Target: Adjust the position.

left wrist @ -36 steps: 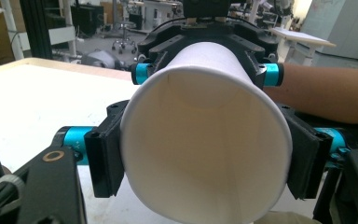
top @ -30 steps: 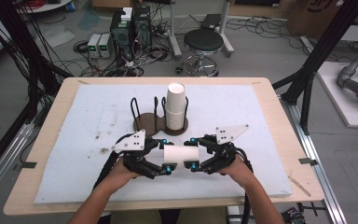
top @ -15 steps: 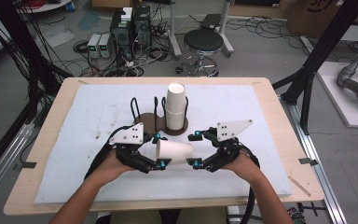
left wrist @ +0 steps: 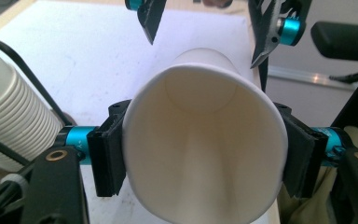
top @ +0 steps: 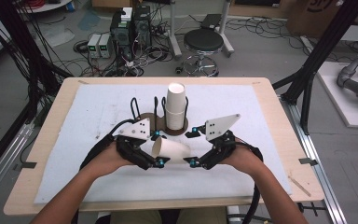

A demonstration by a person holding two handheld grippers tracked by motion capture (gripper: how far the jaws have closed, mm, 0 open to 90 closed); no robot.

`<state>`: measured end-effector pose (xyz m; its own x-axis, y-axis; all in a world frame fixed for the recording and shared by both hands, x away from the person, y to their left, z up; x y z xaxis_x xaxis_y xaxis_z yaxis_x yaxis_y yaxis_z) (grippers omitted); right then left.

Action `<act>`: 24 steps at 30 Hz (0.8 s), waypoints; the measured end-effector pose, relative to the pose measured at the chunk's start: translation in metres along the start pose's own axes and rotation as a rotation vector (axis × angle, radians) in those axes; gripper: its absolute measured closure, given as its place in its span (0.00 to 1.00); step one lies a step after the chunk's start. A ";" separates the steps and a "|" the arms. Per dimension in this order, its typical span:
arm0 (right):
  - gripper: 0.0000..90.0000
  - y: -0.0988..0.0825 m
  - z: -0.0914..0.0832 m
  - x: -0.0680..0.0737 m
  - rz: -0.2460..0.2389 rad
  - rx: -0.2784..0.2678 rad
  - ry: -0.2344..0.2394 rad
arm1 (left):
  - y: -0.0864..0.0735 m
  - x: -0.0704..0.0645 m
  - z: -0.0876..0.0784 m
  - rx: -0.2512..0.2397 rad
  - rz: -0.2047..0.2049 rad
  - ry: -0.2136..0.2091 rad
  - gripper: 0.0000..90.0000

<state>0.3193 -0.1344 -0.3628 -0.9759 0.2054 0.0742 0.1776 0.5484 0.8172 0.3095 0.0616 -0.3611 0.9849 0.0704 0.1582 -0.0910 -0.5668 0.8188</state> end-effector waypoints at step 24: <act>0.24 0.005 0.021 0.001 -0.059 0.152 -0.021 | 0.002 0.001 0.008 0.126 0.017 -0.038 0.33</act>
<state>0.3220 -0.1142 -0.3705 -0.9826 0.1853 0.0158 0.1391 0.6762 0.7235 0.3118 0.0543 -0.3635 0.9885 0.0304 0.1483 -0.0905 -0.6666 0.7399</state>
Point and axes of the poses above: each handheld gripper's, and its own axes: z roughly forward along the jaws, y roughly out of its top, x roughly to its left, the point moved 5 cm from there along z, roughly forward along the jaws, and after that the axes turned 11 degrees about z, right-handed, at the moved point
